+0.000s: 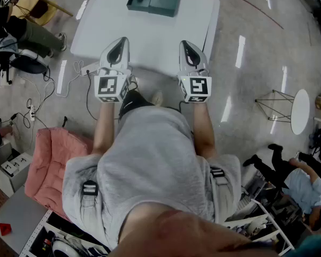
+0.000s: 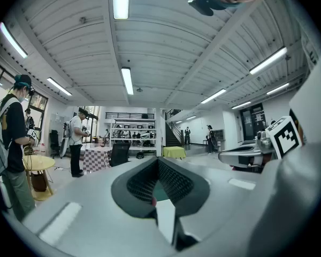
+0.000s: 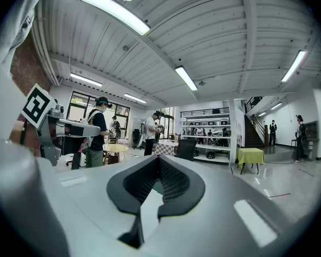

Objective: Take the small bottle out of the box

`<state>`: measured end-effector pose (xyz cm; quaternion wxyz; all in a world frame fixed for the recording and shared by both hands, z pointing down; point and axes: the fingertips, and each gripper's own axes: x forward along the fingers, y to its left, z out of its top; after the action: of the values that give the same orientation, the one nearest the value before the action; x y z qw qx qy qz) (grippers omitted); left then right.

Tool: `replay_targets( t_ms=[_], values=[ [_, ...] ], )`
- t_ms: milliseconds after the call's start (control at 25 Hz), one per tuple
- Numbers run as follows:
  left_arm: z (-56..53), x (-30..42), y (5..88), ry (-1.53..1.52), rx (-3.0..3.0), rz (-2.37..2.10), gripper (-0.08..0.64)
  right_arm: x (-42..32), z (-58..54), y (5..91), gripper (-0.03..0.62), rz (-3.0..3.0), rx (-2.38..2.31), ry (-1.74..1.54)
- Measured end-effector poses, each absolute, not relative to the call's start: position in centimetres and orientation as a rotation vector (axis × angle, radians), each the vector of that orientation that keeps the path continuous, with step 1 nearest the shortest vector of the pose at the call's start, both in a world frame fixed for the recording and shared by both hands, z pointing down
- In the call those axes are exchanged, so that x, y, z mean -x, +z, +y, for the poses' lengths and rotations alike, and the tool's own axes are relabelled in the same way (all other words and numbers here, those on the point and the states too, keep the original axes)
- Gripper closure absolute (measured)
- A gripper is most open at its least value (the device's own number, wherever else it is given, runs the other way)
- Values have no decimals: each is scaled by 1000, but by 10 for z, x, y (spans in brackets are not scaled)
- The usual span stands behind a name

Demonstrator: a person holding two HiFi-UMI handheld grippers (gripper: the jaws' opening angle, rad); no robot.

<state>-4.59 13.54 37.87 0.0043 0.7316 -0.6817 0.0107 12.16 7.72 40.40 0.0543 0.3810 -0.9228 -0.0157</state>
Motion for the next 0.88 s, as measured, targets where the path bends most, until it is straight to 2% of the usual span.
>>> replay_targets(
  t_ms=[880],
  values=[
    [136, 48, 383, 53, -2237, -2189, 549, -117, 70, 409, 589, -2838, -1085, -17]
  ],
)
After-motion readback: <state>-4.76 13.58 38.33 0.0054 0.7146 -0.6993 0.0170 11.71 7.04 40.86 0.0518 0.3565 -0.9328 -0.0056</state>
